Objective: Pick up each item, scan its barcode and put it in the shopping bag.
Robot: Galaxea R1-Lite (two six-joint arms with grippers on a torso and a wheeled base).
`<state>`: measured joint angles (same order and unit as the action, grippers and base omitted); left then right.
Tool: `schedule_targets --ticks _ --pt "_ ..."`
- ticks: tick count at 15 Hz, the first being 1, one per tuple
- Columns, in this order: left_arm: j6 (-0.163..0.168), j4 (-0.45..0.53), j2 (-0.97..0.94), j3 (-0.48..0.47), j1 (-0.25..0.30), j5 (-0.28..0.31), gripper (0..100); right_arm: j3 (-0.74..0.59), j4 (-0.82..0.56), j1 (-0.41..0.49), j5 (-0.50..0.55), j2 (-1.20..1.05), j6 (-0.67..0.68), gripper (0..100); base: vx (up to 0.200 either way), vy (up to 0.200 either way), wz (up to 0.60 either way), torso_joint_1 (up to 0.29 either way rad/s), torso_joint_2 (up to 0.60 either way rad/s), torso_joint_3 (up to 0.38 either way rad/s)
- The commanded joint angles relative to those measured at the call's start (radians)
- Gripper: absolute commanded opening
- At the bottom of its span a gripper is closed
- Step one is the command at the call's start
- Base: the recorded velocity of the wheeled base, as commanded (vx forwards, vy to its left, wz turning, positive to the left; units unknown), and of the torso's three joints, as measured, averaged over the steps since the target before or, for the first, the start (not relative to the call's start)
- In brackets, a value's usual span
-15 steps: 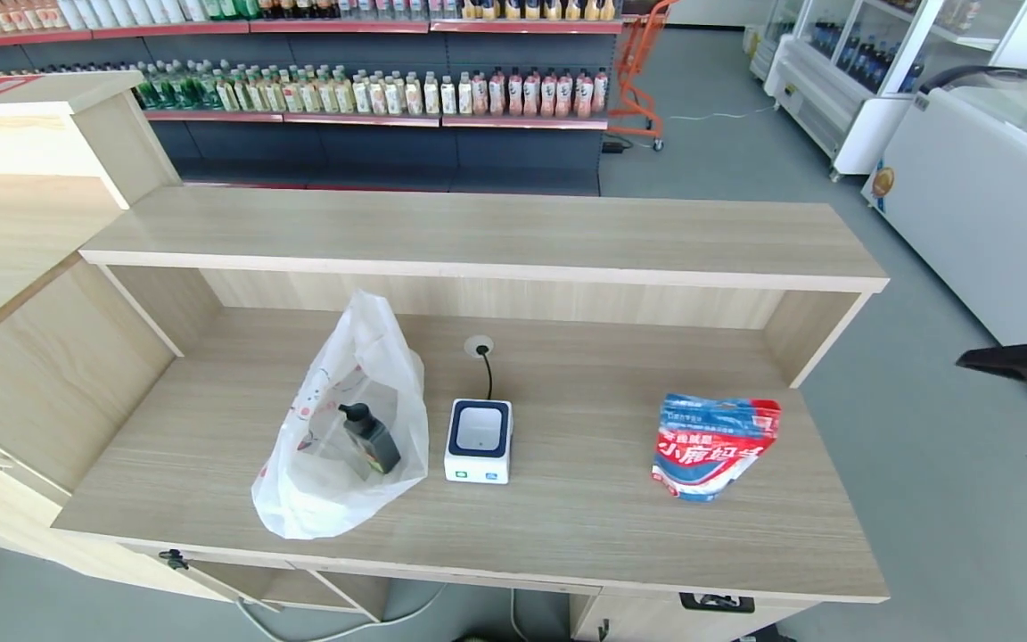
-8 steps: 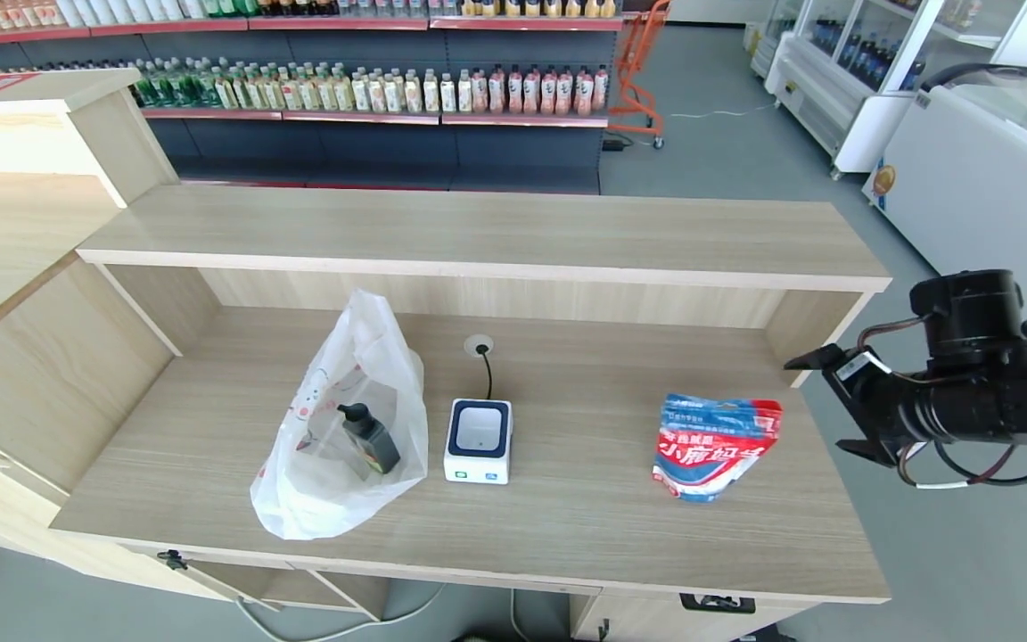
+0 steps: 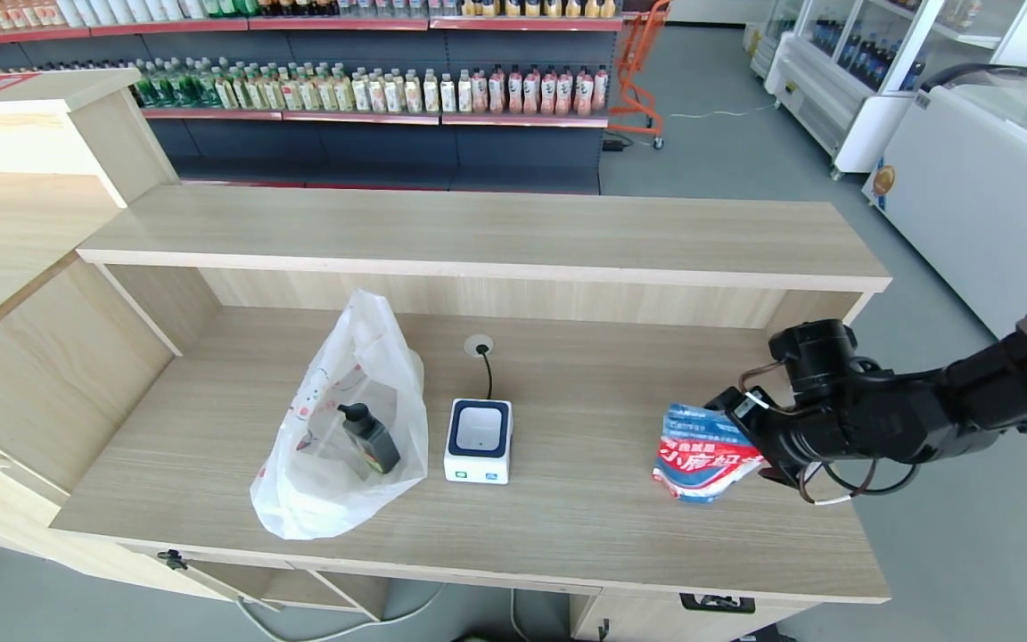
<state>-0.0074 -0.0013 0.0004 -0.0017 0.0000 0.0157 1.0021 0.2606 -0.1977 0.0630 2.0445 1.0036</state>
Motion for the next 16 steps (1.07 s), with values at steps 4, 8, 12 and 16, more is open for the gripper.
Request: schedule_targets --ticks 4,8,12,16 --pt "0.0 0.0 0.0 0.0 0.0 0.0 100 0.035 0.002 -0.019 0.026 0.112 -0.054 100 0.0 0.0 0.0 0.0 0.0 0.0" --pt "0.0 0.0 0.0 0.0 0.0 0.0 100 0.044 0.023 -0.022 0.058 0.16 -0.137 0 0.0 0.0 0.0 0.0 0.0 0.0" --pt "0.0 0.0 0.0 0.0 0.0 0.0 100 0.041 0.066 -0.042 0.058 0.181 -0.266 0 0.0 0.0 0.0 0.0 0.0 0.0" --pt "0.0 0.0 0.0 0.0 0.0 0.0 100 0.035 0.114 -0.029 -0.045 0.054 -0.326 0 0.0 0.0 0.0 0.0 0.0 0.0"
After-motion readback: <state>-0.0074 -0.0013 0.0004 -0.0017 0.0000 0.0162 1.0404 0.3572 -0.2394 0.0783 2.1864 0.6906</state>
